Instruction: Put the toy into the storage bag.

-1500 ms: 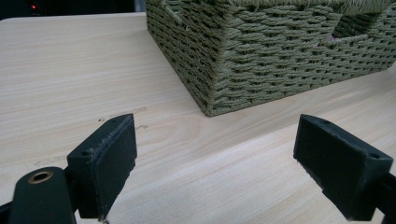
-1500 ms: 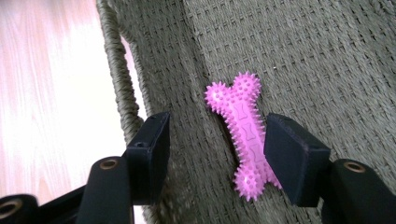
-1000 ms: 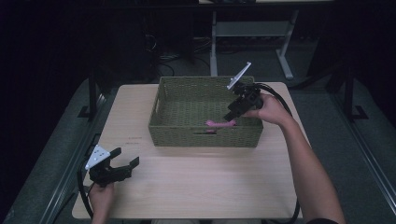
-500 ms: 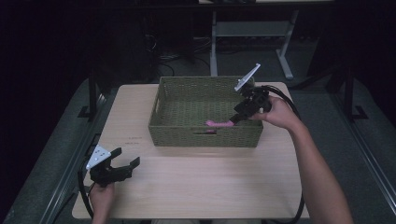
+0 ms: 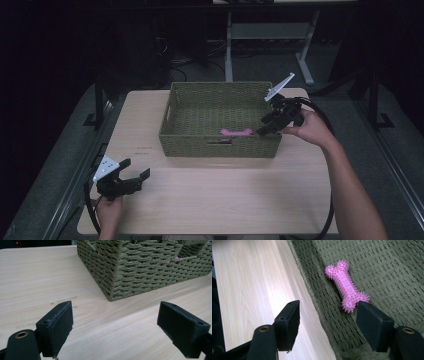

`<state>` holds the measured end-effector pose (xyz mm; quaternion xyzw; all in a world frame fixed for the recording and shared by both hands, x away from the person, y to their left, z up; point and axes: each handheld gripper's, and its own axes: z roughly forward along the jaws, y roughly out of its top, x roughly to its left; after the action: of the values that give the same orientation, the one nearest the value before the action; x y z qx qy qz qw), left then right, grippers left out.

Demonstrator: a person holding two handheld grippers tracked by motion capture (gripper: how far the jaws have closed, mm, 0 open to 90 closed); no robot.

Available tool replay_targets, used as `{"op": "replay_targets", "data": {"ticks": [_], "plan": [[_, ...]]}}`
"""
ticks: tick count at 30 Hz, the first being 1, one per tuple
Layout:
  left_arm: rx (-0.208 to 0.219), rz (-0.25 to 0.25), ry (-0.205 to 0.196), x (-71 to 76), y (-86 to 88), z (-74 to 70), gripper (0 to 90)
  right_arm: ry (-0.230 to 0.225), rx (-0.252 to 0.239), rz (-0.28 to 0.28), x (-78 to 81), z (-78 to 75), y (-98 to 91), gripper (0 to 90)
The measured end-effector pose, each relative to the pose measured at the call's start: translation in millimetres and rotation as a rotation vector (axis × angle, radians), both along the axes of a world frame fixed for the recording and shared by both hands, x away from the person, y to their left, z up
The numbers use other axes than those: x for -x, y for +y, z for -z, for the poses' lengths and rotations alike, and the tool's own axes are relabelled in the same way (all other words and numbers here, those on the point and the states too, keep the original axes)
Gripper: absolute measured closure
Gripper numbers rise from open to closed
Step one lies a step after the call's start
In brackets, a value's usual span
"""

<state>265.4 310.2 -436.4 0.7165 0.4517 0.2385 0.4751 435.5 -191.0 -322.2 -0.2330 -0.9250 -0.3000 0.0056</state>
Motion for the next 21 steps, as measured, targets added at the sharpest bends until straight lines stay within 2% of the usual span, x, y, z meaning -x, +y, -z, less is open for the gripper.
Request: {"op": "replay_targets", "data": {"ticks": [8, 14, 21], "plan": [[-0.002, 0.003, 0.003, -0.2, -0.6, 0.1, 12.8, 0.007, 0.0, 0.026, 8.1, 3.3, -13.6, 33.1], [-0.007, 0.005, 0.003, -0.4, -1.2, 0.3, 12.8, -0.005, -0.017, 0.04, 17.3, 4.3, -23.9, 32.6], [-0.008, 0.007, 0.006, -0.3, -2.4, 0.4, 12.8, -0.001, -0.027, 0.057, 28.6, 12.4, -37.7, 32.5]]}}
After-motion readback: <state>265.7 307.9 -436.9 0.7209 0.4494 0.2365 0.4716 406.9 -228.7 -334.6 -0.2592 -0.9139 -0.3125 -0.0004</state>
